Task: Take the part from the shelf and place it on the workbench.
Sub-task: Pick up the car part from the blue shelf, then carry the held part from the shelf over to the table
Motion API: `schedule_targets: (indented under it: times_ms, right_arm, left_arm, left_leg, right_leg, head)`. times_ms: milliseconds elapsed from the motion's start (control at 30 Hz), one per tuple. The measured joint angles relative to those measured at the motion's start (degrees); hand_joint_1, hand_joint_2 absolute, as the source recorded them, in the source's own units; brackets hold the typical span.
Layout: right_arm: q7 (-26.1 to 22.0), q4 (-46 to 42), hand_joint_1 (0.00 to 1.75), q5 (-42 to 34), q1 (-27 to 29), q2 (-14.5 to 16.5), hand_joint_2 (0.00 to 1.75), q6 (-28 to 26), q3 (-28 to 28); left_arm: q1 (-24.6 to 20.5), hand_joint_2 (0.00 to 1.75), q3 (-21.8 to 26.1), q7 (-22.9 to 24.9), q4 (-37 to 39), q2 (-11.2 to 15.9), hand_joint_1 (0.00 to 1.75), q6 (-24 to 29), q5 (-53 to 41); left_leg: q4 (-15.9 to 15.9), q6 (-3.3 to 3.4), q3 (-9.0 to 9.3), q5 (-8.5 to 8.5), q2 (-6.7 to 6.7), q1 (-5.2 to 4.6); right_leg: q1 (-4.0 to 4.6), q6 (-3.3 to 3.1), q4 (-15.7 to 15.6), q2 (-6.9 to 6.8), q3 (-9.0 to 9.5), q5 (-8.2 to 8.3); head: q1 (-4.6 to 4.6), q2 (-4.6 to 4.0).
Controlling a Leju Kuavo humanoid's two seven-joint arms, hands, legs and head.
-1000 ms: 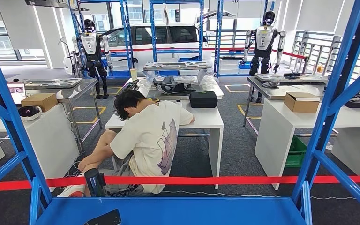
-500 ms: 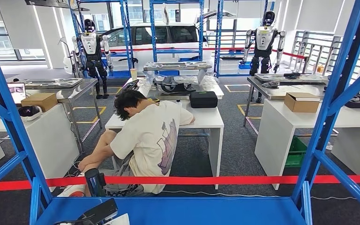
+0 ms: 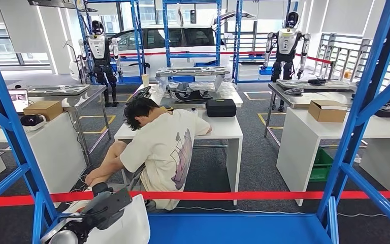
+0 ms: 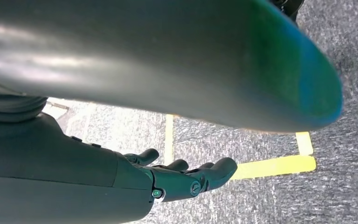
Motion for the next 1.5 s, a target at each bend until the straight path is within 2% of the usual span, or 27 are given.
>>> schedule_targets:
  times_ms: [200, 300, 367, 433, 467, 500, 533, 633, 667, 700, 800, 833, 900, 967, 1000, 1033, 1067, 1100, 1167, 1200, 1267, 1300, 1333, 1367, 1400, 1467, 1500]
  right_arm:
    - [1.2, 0.1, 0.00, -0.2, 0.1, -0.4, 0.00, 0.0, -0.6]
    - [1.3, 0.1, 0.00, -0.1, 0.1, -0.7, 0.00, 0.0, -0.7]
    - [1.4, 0.1, 0.00, 0.0, 0.1, -1.2, 0.00, 0.0, -0.7]
    - [1.5, 0.1, 0.00, 0.1, 0.1, -1.4, 0.00, 0.0, -0.7]
    - [1.6, 0.1, 0.00, 0.1, 0.1, -1.6, 0.00, 0.0, -0.7]
    - [1.7, 0.1, 0.00, 0.2, 0.1, -1.7, 0.00, 0.0, -0.7]
    - [1.8, 0.1, 0.00, 0.2, 0.1, -1.9, 0.00, 0.0, -0.7]
    - [1.8, 0.1, 0.00, 0.2, 0.0, -2.3, 0.00, 0.0, -0.7]
    - [1.8, 0.1, 0.00, 0.2, 0.0, -2.3, 0.00, 0.0, -0.7]
    - [1.9, 0.1, 0.00, 0.3, -0.1, -2.3, 0.00, 0.0, -0.7]
    - [2.0, 0.1, 0.00, 0.3, -0.1, -2.5, 0.00, 0.0, -0.7]
    - [2.0, 0.1, 0.00, 0.3, -0.2, -2.5, 0.00, 0.0, -0.7]
    - [2.0, 0.2, 0.00, 0.3, -0.2, -2.5, 0.00, 0.0, -0.7]
    - [2.0, 0.2, 0.00, 0.3, -0.2, -2.6, 0.00, 0.0, -0.7]
    - [2.0, 0.2, 0.00, 0.3, -0.2, -2.7, 0.00, 0.0, -0.7]
    - [2.0, 0.2, 0.00, 0.3, -0.2, -2.7, 0.00, 0.0, -0.7]
    - [2.0, 0.2, 0.00, 0.3, -0.2, -2.7, 0.00, 0.0, -0.7]
    - [2.0, 0.2, 0.00, 0.3, -0.2, -2.7, 0.00, 0.0, -0.7]
    - [2.0, 0.2, 0.00, 0.2, -0.2, -2.7, 0.00, 0.0, -0.7]
    - [2.0, 0.2, 0.00, 0.2, -0.2, -2.7, 0.00, 0.0, -0.7]
    - [2.0, 0.2, 0.00, 0.1, -0.1, -2.7, 0.00, 0.0, -0.7]
    - [2.0, 0.3, 0.00, 0.1, -0.1, -2.6, 0.00, 0.0, -0.7]
    - [2.0, 0.4, 0.00, 0.1, -0.1, -2.6, 0.00, 0.0, -0.8]
    - [2.0, 0.5, 0.00, 0.1, -0.1, -2.5, 0.00, 0.1, -0.8]
    - [2.0, 0.5, 0.00, 0.0, 0.0, -2.5, 0.00, 0.2, -0.8]
    - [2.0, 0.6, 0.00, -0.1, -0.1, -2.4, 0.00, 0.6, -0.9]
    - [2.0, 0.6, 0.00, -0.1, -0.1, -2.4, 0.00, 0.7, -0.9]
  left_arm:
    - [4.5, 1.75, 0.7, 1.7, -14.3, 0.5, 1.75, 0.5, -0.4]
    - [5.6, 1.75, 1.3, 1.8, -17.9, 0.9, 1.75, 0.5, -0.1]
    - [6.4, 1.75, 1.4, 1.8, -19.8, 1.2, 1.75, 0.4, 0.1]
    - [7.5, 1.75, 1.5, 1.8, -21.2, 1.6, 1.75, 0.3, 0.2]
    - [8.1, 1.75, 1.5, 1.8, -21.7, 1.7, 1.75, 0.2, 0.2]
    - [8.6, 1.75, 1.5, 1.8, -22.2, 1.8, 1.75, 0.1, 0.2]
    - [9.0, 1.75, 1.5, 1.8, -22.6, 1.9, 1.75, 0.1, 0.2]
    - [9.4, 1.75, 1.6, 1.8, -23.8, 2.5, 1.75, 0.0, 0.3]
    - [9.5, 1.75, 1.6, 1.8, -24.1, 2.7, 1.75, -0.1, 0.5]
    - [9.6, 1.75, 1.6, 1.8, -24.5, 2.9, 1.75, -0.3, 0.9]
    - [10.1, 1.75, 1.7, 1.5, -25.5, 3.6, 1.75, -1.5, 2.9]
    - [10.2, 1.75, 1.7, 1.5, -25.7, 3.9, 1.75, -1.9, 3.4]
    - [10.3, 1.75, 1.7, 1.4, -25.9, 4.4, 1.75, -2.2, 4.0]
    - [10.3, 1.75, 1.7, 1.5, -26.0, 4.7, 1.75, -2.3, 4.3]
    - [10.4, 1.75, 1.6, 1.5, -26.0, 4.8, 1.75, -2.4, 4.5]
    - [10.5, 1.75, 1.6, 1.5, -26.0, 4.9, 1.75, -2.5, 4.8]
    - [10.5, 1.75, 1.6, 1.5, -26.0, 5.0, 1.75, -2.6, 5.4]
    - [10.5, 1.75, 1.6, 1.5, -26.1, 5.1, 1.75, -2.8, 6.2]
    - [10.6, 1.75, 1.6, 1.5, -26.5, 5.5, 1.75, -3.0, 8.1]
    - [10.7, 1.75, 1.6, 1.5, -26.9, 6.0, 1.75, -3.1, 8.8]
    - [11.0, 1.75, 1.6, 1.6, -27.8, 6.9, 1.75, -3.1, 9.8]
    - [11.0, 1.75, 1.6, 1.7, -28.2, 7.4, 1.75, -3.1, 10.1]
    - [11.1, 1.75, 1.6, 1.8, -28.5, 7.8, 1.75, -3.1, 10.3]
    - [11.1, 1.75, 1.7, 1.9, -28.7, 8.1, 1.75, -3.1, 10.4]
    - [11.1, 1.75, 1.7, 2.0, -28.9, 8.4, 1.75, -3.1, 10.4]
    - [11.4, 1.75, 1.7, 2.1, -29.1, 9.2, 1.75, -3.1, 10.5]
    - [11.6, 1.75, 1.7, 2.1, -29.2, 9.5, 1.75, -3.2, 10.5]
  left_leg:
    - [0.2, 0.57, -0.11, -0.23, 0.03, -0.47]
    - [-0.7, 1.31, 0.19, 0.71, 0.18, -0.24]
    - [-1.5, 1.80, 0.28, 1.50, 0.36, 0.17]
    - [-1.5, 1.99, -0.03, 1.69, 0.46, 0.21]
    - [-1.3, 1.99, -0.22, 1.70, 0.49, 0.23]
    - [-1.1, 1.96, -0.43, 1.69, 0.51, 0.29]
    - [-0.8, 1.88, -0.67, 1.64, 0.53, 0.40]
    - [0.6, 0.93, -1.63, 1.21, 0.48, 0.83]
    - [1.1, 0.47, -1.95, 1.06, 0.41, 0.83]
    - [1.5, 0.03, -2.25, 1.00, 0.34, 0.78]
    - [2.1, -0.98, -2.77, 1.01, 0.17, 0.82]
    - [2.8, -1.30, -3.16, 0.18, 0.18, 0.92]
    - [7.4, -1.85, -4.87, -3.64, 0.22, 1.11]
    - [13.9, -2.18, -6.87, -7.67, 0.24, 1.21]
    - [15.9, -2.21, -7.18, -8.45, 0.24, 1.24]
    - [16.0, -2.12, -6.61, -8.18, 0.24, 1.26]
    - [14.2, -1.93, -5.12, -7.06, 0.23, 1.26]
    - [10.9, -1.64, -2.78, -5.58, 0.23, 1.22]
    - [3.7, -1.12, 1.78, -3.92, 0.23, 0.91]
    - [1.4, -0.94, 3.02, -3.62, 0.22, 0.69]
    - [0.2, -0.57, 3.18, -2.99, 0.19, 0.18]
    - [-0.2, -0.18, 2.96, -2.44, 0.28, 0.21]
    - [-0.5, 0.27, 2.75, -1.76, 0.39, 0.24]
    - [-0.8, 0.78, 2.37, -1.00, 0.49, 0.37]
    - [-1.0, 1.13, 1.82, -0.23, 0.60, 0.51]
    - [-0.8, 1.48, 0.21, 1.05, 0.62, 0.48]
    - [-0.7, 1.44, -0.70, 1.65, 0.64, 0.47]
  right_leg:
    - [-0.32, 0.55, -0.2, 0.07, 0.05, 0.10]
    - [-0.35, 1.20, 0.0, 0.02, -0.04, -0.15]
    - [-0.29, 1.50, 3.4, -0.15, -1.50, -2.79]
    - [-0.42, 1.72, 10.5, -0.23, -4.49, -6.63]
    - [-0.52, 1.87, 13.7, -0.24, -5.82, -7.74]
    - [-0.63, 2.00, 15.3, -0.26, -6.41, -7.84]
    - [-0.76, 2.16, 14.9, -0.30, -6.03, -6.93]
    - [-1.14, 2.59, 5.1, -0.39, -0.77, -2.56]
    - [-1.14, 2.42, 3.0, -0.30, 0.33, -1.96]
    - [-1.08, 2.04, 2.1, -0.16, 0.66, -1.99]
    - [-0.96, 0.53, 2.0, -0.01, 0.12, -1.75]
    - [-0.96, 0.09, 1.9, -0.05, -0.09, -1.45]
    - [-0.94, -0.68, 1.8, -0.11, -0.73, -0.76]
    - [-0.77, -0.98, 1.8, -0.14, -1.69, -0.04]
    - [-0.66, -1.03, 1.8, -0.16, -2.23, 0.36]
    - [-0.54, -1.03, 1.8, -0.18, -2.80, 0.80]
    - [-0.44, -1.01, 1.8, -0.19, -3.35, 1.25]
    - [-0.35, -0.95, 1.8, -0.18, -3.85, 1.72]
    - [-0.28, -0.56, 1.7, -0.14, -4.51, 2.68]
    - [-0.34, -0.26, 1.5, -0.12, -4.60, 3.17]
    - [-0.59, 0.52, 0.9, -0.08, -4.51, 4.20]
    - [-0.75, 0.85, 0.8, -0.05, -4.55, 4.44]
    - [-0.78, 1.11, 1.0, -0.05, -4.78, 3.94]
    - [-0.77, 1.27, 2.2, -0.08, -5.29, 2.29]
    - [-0.76, 1.33, 4.6, -0.13, -6.05, -0.25]
    - [-0.65, 1.44, 11.5, -0.23, -7.77, -5.59]
    - [-0.62, 1.51, 14.5, -0.24, -8.14, -6.66]
  head:
    - [-0.01, 0.00]
    - [-0.01, 0.00]
    - [0.01, 0.00]
    - [0.01, 0.00]
    - [0.01, 0.00]
    - [0.00, 0.00]
    - [0.00, 0.00]
    - [0.01, 0.00]
    - [0.02, 0.00]
    - [0.01, 0.00]
    - [-0.02, 0.00]
    - [-0.03, 0.00]
    - [-0.04, 0.00]
    - [-0.05, 0.00]
    - [-0.05, 0.00]
    - [-0.05, 0.00]
    - [-0.05, 0.00]
    - [-0.05, 0.00]
    - [-0.03, 0.00]
    - [-0.03, 0.00]
    - [-0.03, 0.00]
    - [-0.06, -0.01]
    - [-0.05, -0.01]
    - [-0.05, -0.01]
    - [-0.05, -0.02]
    - [-0.01, -0.02]
    - [-0.01, -0.02]
